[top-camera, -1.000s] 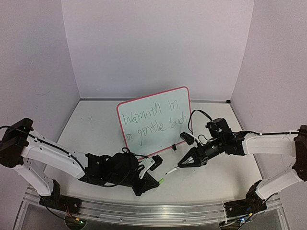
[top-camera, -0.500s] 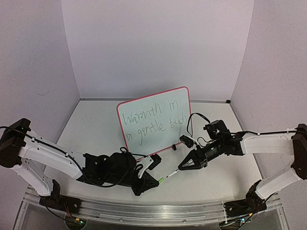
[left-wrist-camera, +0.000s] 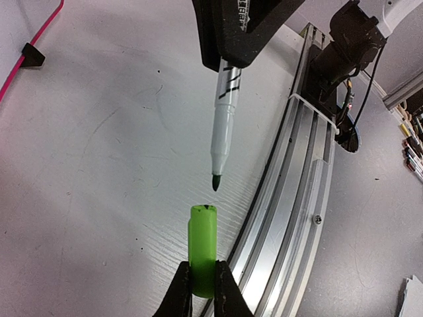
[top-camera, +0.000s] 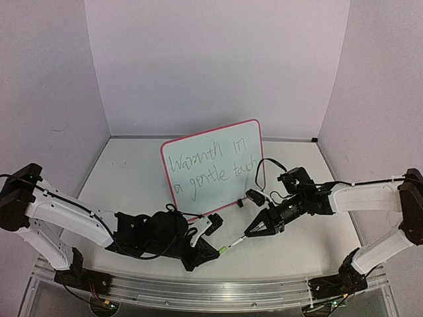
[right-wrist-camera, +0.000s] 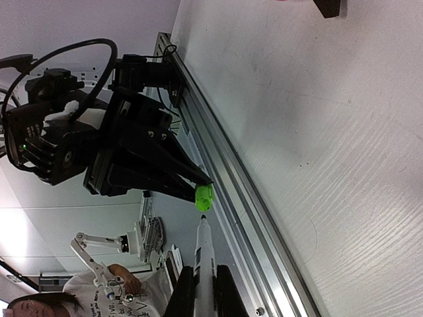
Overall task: Write a sentence on the whiteboard
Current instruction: Insert the whiteboard marker without the cap into the pen cap.
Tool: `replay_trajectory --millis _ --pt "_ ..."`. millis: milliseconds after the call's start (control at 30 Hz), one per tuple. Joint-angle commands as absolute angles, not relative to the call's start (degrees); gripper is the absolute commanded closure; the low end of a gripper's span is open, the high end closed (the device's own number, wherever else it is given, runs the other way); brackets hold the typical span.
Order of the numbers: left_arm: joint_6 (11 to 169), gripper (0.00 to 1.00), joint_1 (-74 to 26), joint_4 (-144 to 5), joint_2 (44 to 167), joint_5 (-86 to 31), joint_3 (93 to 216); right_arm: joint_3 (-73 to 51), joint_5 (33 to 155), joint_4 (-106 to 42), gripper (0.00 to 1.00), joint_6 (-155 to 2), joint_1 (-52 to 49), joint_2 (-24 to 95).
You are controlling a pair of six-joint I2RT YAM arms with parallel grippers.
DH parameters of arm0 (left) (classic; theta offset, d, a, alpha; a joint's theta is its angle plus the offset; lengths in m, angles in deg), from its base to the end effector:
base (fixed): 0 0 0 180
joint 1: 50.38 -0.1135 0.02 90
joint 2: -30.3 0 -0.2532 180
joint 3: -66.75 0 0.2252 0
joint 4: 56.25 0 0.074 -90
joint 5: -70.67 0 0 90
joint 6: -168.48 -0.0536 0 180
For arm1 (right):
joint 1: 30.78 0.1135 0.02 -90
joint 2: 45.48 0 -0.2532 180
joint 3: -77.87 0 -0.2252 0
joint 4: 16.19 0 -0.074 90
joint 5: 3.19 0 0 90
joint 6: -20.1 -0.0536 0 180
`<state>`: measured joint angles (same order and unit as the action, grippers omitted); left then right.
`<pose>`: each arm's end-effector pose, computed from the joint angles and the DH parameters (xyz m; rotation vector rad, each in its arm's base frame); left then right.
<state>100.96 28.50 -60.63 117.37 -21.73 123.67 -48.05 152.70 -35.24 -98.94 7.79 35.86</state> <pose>0.0570 -0.3015 0.1810 1.1440 2.0782 -0.9964 0.1636 0.1931 0.1913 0.8256 -2.3539 -1.8386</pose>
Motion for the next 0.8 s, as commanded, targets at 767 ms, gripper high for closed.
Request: replay_trajectory --millis 767 --pt "100.52 1.00 29.20 -58.52 117.48 -21.80 125.67 -45.46 152.48 -33.99 1.00 -98.19 9.39 37.33"
